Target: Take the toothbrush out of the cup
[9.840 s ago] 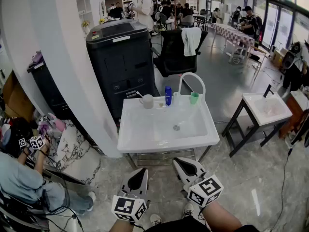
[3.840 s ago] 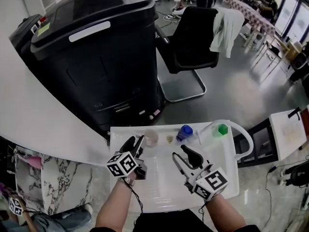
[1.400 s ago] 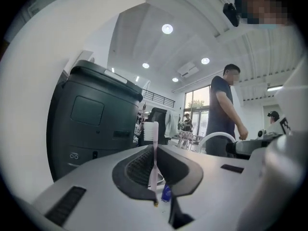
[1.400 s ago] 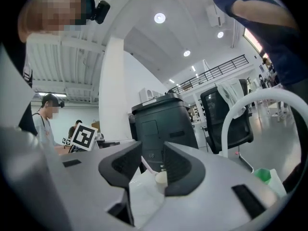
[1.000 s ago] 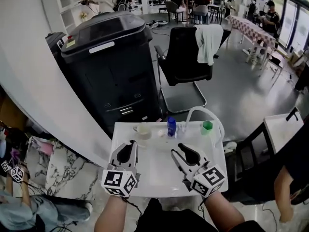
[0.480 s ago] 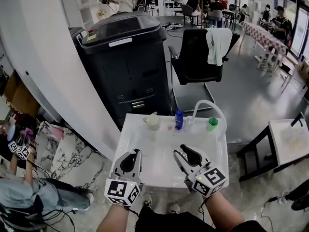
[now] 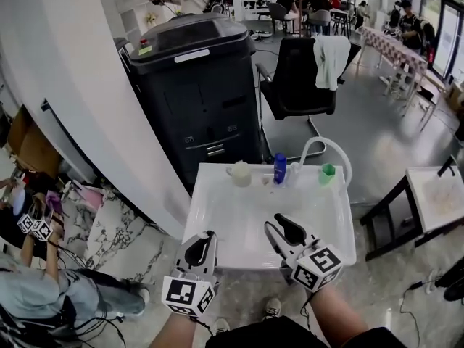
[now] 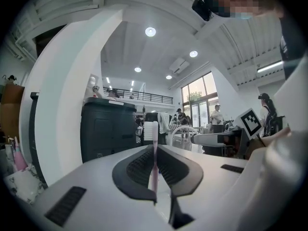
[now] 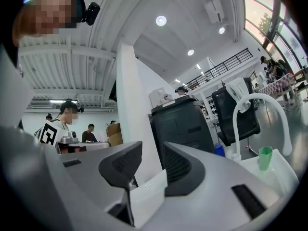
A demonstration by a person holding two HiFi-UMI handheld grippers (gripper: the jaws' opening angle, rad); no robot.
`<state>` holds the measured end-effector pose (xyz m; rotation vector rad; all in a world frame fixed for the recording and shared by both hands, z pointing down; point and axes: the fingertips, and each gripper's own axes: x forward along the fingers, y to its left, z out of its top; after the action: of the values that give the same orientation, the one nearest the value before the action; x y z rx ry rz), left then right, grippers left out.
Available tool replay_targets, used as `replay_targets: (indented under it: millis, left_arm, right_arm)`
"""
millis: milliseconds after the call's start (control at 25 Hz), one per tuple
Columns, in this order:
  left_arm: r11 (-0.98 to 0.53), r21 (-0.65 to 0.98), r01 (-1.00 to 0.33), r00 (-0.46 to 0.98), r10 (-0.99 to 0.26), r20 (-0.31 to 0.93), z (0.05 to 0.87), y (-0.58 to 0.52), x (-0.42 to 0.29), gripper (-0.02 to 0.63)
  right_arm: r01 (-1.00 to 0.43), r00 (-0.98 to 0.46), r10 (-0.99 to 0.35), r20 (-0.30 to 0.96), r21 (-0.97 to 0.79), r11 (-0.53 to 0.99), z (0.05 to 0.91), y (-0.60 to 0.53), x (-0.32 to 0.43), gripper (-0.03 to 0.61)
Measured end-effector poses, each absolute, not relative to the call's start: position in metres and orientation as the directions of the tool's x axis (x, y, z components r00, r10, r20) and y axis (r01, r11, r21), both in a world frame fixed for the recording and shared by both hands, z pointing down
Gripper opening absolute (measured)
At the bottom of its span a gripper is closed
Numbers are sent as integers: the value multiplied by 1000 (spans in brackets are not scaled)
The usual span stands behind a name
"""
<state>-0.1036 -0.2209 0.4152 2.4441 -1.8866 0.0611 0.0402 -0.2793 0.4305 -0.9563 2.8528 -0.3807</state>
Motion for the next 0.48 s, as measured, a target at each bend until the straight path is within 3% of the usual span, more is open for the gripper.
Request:
replay_targets:
  millis: [480]
  left_arm:
    - [-359, 42, -933, 361, -930, 68, 427, -147, -184, 32]
  right_arm:
    - [-664, -728, -686, -6, -242, 707, 432, -186, -41, 144]
